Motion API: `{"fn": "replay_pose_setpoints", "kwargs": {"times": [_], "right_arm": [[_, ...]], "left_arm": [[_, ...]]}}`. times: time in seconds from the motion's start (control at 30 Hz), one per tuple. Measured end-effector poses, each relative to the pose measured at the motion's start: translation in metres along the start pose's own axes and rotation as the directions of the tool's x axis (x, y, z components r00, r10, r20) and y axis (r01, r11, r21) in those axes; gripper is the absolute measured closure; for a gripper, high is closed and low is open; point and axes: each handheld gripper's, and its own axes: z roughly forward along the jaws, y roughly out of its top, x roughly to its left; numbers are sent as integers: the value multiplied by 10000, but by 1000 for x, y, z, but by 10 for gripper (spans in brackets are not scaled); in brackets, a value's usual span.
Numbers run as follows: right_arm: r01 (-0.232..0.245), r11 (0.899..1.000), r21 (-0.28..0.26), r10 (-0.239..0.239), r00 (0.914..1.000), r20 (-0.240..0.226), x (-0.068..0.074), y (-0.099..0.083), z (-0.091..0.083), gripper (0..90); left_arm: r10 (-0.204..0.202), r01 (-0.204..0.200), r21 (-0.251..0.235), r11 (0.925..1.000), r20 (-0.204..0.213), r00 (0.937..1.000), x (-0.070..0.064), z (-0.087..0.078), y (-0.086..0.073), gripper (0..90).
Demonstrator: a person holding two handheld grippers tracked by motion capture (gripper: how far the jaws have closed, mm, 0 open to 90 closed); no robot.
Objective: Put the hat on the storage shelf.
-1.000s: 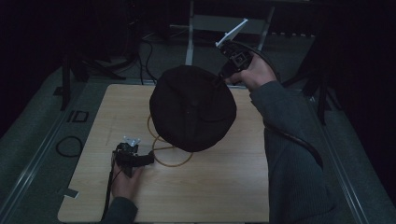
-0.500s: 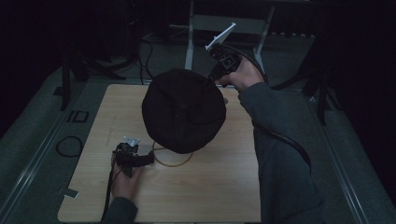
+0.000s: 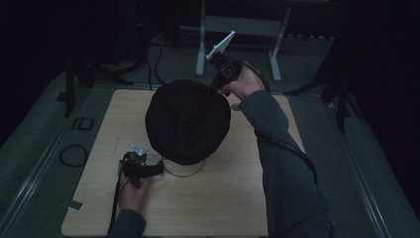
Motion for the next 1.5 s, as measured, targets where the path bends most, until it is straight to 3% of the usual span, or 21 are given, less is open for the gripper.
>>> {"fn": "replay_pose_setpoints", "kwargs": {"times": [0.23,0.47,0.87,1.13,1.33,1.5], "right_arm": [[77,9999,-67,-76,9998,202,9,8,10,751],[-67,9999,120,61,9988,477,10,10,28,748],[-13,9993,-376,27,9993,375,10,9,37,700],[115,9995,-288,-106,9994,322,10,10,47,600],[251,9970,-731,-233,9994,256,13,12,41,471],[628,9953,-744,-599,9974,407,18,12,39,425]], "left_arm": [[20,-20,11,10000,7,10000,0,0,0,13],[-9,9,12,10000,16,10000,0,0,0,13],[-62,62,-30,10000,1,10000,0,0,0,13],[-39,39,-10,10000,20,10000,0,0,0,13],[-34,34,-6,10000,18,10000,0,0,0,13],[-67,67,-31,10000,6,10000,0,0,0,13]]}}
